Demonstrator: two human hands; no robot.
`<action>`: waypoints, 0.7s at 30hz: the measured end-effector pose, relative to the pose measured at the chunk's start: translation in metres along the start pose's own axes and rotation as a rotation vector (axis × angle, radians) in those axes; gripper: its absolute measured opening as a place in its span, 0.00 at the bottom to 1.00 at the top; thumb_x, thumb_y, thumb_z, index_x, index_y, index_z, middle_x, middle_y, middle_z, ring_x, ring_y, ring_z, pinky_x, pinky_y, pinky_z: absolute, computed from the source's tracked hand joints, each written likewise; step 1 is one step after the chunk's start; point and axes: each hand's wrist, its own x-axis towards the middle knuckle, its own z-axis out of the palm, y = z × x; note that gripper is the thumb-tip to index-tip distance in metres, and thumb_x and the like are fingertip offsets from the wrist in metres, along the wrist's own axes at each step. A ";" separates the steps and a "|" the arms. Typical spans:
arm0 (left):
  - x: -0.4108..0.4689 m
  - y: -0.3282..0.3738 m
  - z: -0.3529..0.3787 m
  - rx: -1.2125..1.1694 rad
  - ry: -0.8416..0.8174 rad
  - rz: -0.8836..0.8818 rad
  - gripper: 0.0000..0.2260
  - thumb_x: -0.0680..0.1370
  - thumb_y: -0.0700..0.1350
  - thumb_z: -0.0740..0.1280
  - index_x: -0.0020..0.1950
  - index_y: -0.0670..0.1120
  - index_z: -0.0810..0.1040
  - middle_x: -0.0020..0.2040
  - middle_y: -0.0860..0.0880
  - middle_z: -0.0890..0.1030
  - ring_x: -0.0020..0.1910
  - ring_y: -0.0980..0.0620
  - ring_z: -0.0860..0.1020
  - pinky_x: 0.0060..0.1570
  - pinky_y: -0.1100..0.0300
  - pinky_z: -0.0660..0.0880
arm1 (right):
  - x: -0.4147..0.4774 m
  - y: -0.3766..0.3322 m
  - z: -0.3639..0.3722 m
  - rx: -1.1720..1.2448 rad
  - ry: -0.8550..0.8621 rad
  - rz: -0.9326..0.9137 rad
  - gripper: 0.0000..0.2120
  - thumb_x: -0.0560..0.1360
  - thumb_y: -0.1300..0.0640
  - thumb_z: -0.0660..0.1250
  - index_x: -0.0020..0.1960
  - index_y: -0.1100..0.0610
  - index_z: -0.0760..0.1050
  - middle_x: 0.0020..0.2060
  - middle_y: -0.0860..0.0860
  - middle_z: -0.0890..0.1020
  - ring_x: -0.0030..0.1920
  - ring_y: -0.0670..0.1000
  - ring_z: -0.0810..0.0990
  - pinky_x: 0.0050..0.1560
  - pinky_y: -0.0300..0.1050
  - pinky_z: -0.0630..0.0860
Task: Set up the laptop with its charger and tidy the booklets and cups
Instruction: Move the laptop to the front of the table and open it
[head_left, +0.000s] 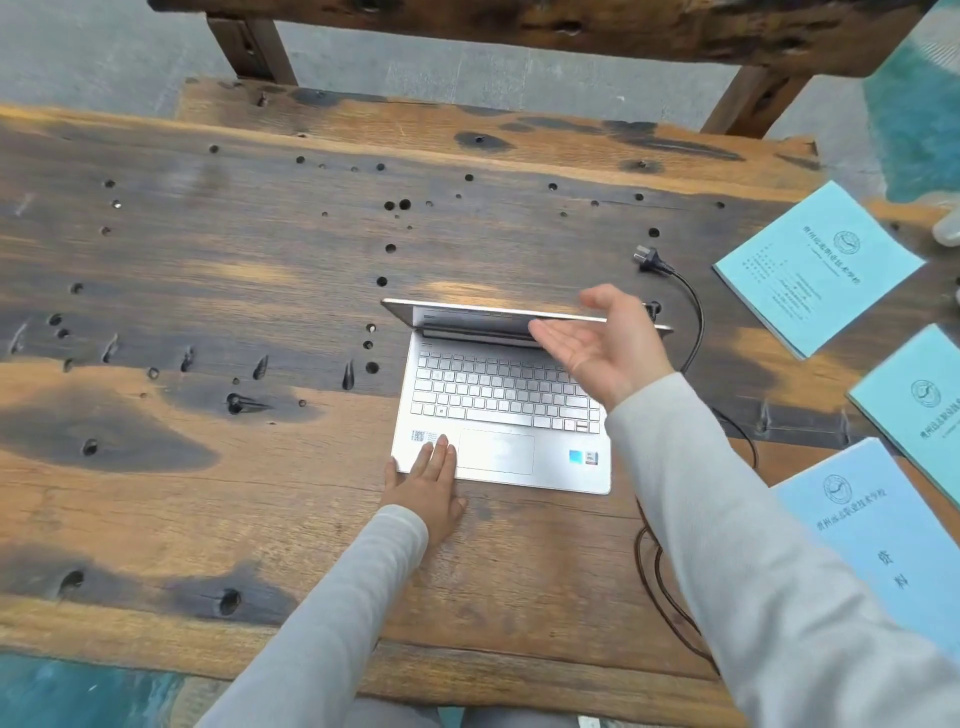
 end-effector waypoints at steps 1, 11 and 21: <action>0.000 0.000 0.000 0.008 0.002 -0.004 0.32 0.84 0.58 0.50 0.81 0.46 0.38 0.81 0.50 0.35 0.80 0.50 0.39 0.76 0.36 0.44 | 0.002 -0.006 0.003 -0.004 -0.019 0.001 0.05 0.80 0.63 0.61 0.54 0.65 0.70 0.53 0.73 0.74 0.54 0.69 0.78 0.60 0.59 0.79; 0.002 0.000 0.002 0.060 -0.017 -0.018 0.33 0.84 0.58 0.50 0.81 0.46 0.37 0.80 0.50 0.34 0.80 0.50 0.39 0.75 0.35 0.45 | 0.040 -0.060 0.024 -0.032 -0.110 0.053 0.28 0.81 0.61 0.62 0.76 0.70 0.57 0.65 0.79 0.69 0.62 0.74 0.76 0.59 0.62 0.79; 0.004 0.001 0.000 0.040 -0.025 -0.023 0.33 0.84 0.58 0.50 0.81 0.47 0.37 0.80 0.50 0.34 0.80 0.50 0.39 0.75 0.34 0.45 | 0.082 -0.093 0.045 -0.191 -0.102 0.075 0.36 0.81 0.53 0.63 0.80 0.66 0.50 0.69 0.78 0.65 0.65 0.74 0.74 0.64 0.63 0.76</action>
